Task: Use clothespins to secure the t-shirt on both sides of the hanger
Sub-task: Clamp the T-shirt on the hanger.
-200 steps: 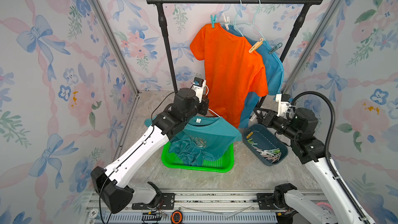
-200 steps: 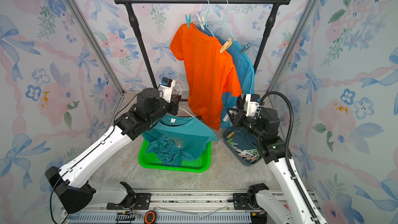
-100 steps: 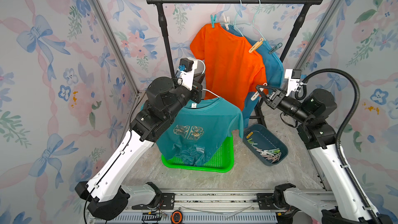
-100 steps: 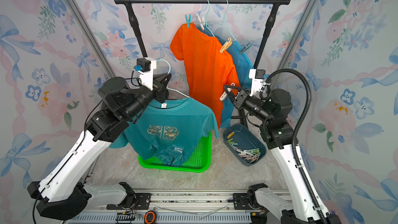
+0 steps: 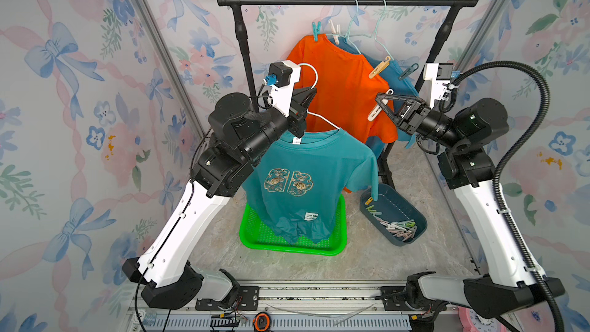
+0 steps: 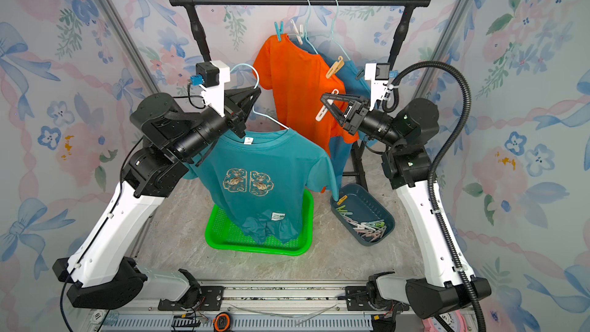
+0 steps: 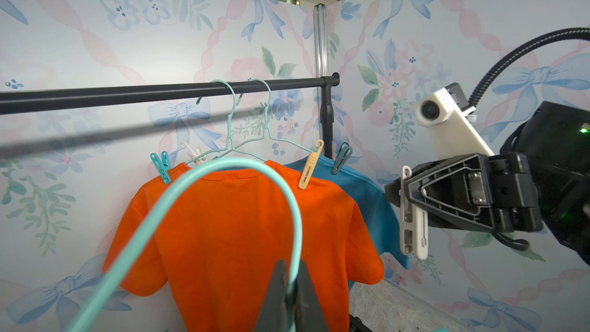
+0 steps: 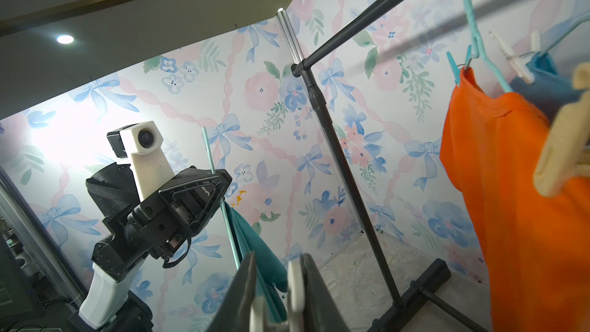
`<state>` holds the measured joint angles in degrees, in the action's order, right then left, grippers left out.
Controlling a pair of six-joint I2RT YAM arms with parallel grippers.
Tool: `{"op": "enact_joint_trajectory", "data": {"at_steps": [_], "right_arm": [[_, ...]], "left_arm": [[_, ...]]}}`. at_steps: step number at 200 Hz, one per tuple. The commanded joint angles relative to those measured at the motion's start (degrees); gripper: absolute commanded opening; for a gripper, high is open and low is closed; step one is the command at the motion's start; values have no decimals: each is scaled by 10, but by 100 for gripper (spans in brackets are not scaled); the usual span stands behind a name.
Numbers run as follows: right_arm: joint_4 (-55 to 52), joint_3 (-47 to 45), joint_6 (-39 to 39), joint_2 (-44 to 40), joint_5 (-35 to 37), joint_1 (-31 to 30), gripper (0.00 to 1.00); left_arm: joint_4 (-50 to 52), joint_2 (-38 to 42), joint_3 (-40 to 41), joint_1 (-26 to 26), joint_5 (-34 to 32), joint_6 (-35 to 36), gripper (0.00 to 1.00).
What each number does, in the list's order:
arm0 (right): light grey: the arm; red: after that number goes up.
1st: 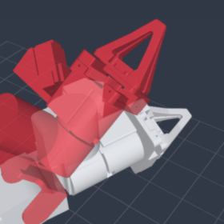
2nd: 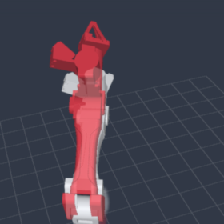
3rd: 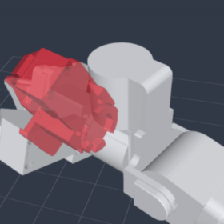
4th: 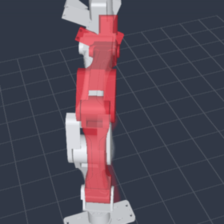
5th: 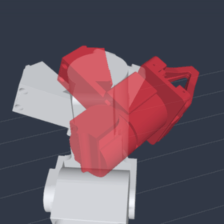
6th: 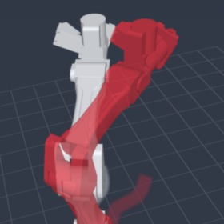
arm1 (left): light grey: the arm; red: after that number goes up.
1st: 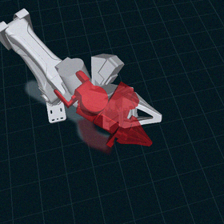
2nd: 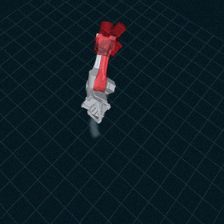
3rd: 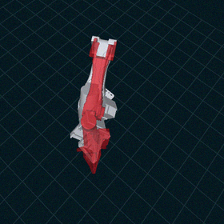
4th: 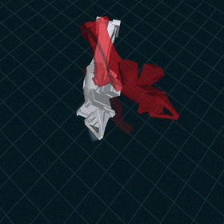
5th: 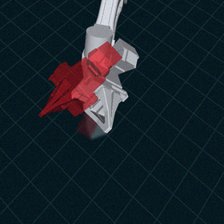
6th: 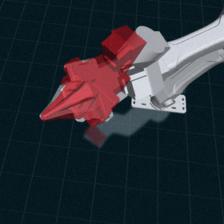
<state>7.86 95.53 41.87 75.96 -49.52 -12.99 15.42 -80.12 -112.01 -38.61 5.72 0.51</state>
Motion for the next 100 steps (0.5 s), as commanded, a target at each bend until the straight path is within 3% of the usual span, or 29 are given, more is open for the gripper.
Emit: {"op": "enact_joint_trajectory", "data": {"at_steps": [1,100], "right_arm": [[43,14,15,8,-36,-15,24],[72,-55,-10,-17,-58,-33,23]], "left_arm": [[-9,-9,-30,1,21,8,0],[-1,-36,-57,8,34,-2,0]]}}
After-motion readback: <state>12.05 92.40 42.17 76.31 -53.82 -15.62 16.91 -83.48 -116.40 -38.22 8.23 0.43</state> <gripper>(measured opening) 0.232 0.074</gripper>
